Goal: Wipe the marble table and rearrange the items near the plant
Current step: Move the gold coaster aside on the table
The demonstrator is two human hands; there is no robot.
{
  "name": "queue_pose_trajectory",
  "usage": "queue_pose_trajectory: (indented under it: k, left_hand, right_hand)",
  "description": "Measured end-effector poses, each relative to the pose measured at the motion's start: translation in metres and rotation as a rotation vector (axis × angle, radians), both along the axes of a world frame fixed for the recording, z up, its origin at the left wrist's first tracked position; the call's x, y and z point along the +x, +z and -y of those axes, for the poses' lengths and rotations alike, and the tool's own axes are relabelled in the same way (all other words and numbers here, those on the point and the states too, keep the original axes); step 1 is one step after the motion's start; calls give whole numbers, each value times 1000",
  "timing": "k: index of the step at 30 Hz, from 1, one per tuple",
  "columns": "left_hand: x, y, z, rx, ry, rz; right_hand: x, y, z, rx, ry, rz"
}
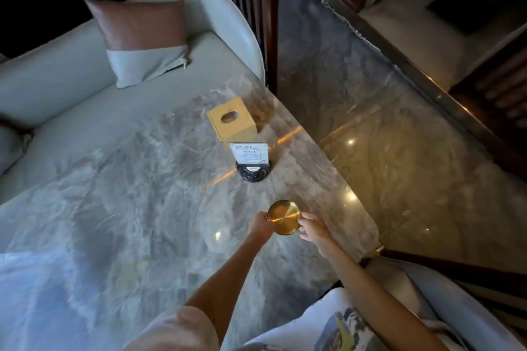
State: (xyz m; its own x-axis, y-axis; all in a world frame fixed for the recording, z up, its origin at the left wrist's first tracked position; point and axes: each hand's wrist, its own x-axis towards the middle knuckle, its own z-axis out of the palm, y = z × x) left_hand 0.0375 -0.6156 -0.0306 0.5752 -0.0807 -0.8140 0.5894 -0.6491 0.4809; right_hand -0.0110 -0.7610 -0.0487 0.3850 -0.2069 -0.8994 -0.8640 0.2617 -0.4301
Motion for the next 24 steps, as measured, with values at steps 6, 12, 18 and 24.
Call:
queue_pose_trajectory:
  k: [6,12,18,24]
  left_hand:
    - [-8,18,-15,-50,38,-58]
    - [-30,35,-66,130,-208,104]
    - [-75,40,-160,270,-188,151]
    - [-138,52,-272,356,-75,184]
  right_hand:
    - [-7,9,1,-125,132,25]
    - [-23,23,-19,-611,386,208]
    - [-39,27,-92,-838,824,374]
    - [-77,25,-201,-761,1256,418]
